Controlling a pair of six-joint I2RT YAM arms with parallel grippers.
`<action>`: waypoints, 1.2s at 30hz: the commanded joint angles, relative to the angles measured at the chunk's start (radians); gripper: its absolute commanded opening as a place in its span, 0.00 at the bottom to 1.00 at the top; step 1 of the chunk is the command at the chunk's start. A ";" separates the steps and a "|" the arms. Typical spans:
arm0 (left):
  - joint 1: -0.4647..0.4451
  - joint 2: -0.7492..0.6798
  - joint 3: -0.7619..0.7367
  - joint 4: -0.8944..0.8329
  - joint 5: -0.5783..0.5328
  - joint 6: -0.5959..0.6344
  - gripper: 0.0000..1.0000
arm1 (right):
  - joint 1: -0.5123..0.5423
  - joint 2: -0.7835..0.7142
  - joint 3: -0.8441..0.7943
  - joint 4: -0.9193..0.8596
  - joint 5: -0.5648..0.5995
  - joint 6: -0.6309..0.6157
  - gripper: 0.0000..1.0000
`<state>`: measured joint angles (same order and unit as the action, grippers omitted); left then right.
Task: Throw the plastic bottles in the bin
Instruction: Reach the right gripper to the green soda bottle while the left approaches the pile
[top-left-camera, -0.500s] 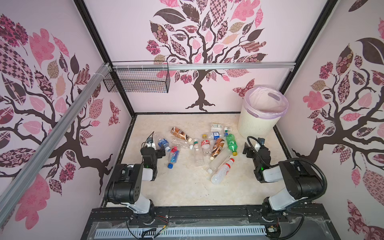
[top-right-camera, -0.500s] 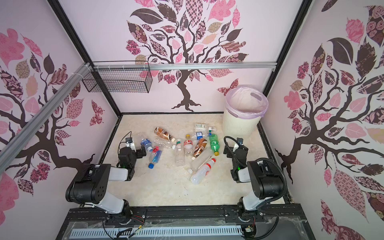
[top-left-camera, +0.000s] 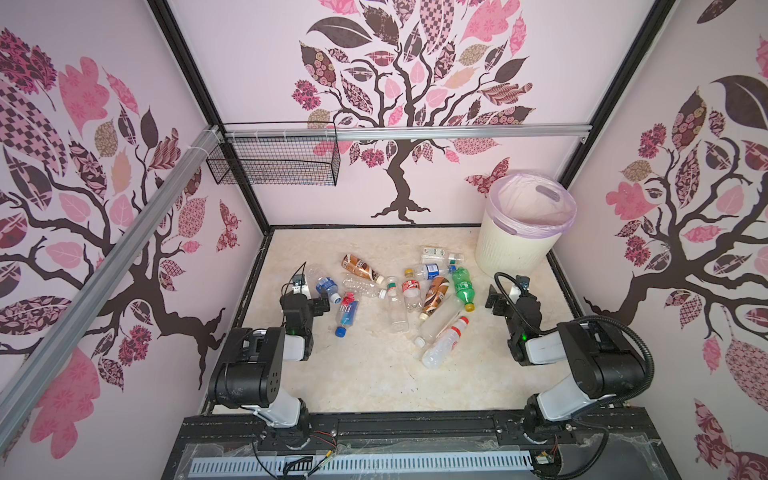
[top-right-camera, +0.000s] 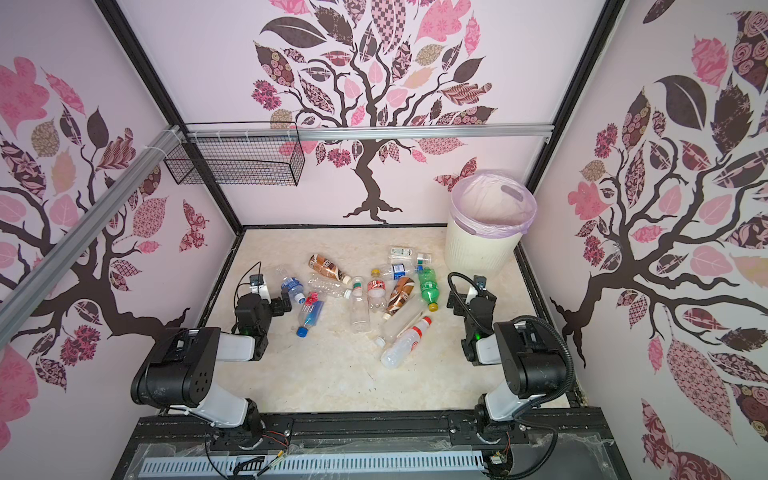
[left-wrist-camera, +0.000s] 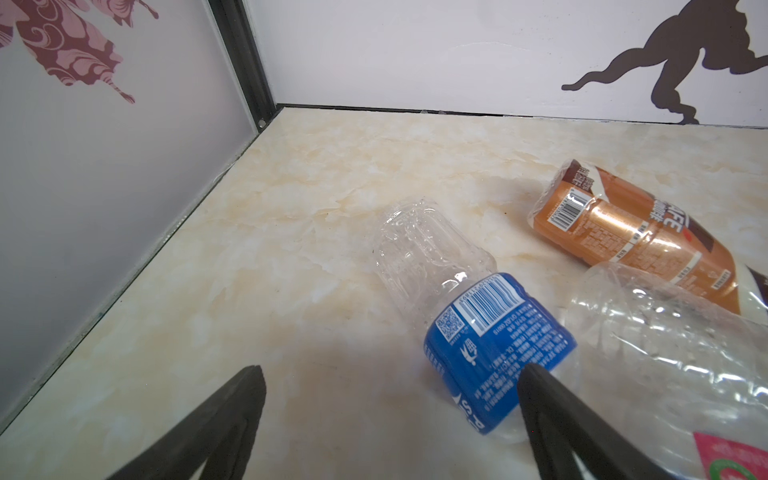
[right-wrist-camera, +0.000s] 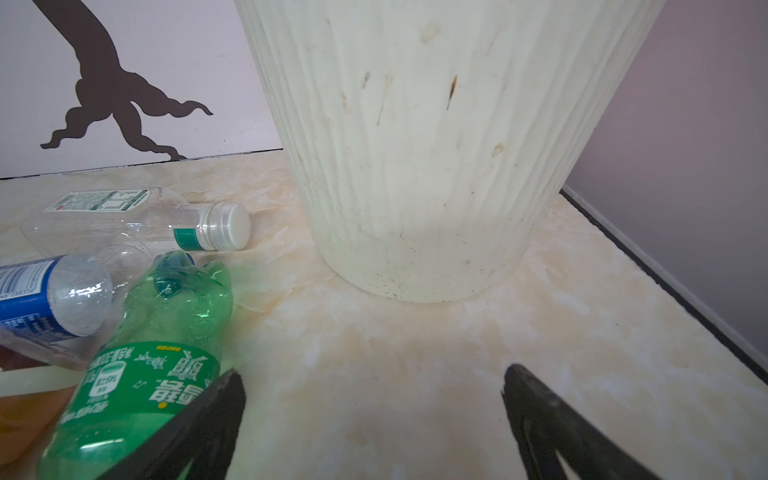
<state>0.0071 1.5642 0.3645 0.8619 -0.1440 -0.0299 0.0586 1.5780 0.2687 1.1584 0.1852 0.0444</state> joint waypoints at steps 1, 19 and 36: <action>0.004 -0.007 0.026 -0.006 0.024 -0.008 0.98 | 0.002 -0.010 0.013 0.018 -0.006 -0.003 0.99; -0.007 -0.032 0.028 -0.020 -0.046 -0.021 0.98 | 0.005 -0.022 0.001 0.045 0.032 0.004 0.99; -0.206 -0.320 0.327 -0.901 -0.686 -0.209 0.98 | 0.058 -0.476 0.087 -0.651 0.437 0.388 1.00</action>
<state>-0.1577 1.2835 0.5976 0.1982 -0.6884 -0.1711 0.1162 1.1961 0.3496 0.6498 0.4797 0.2752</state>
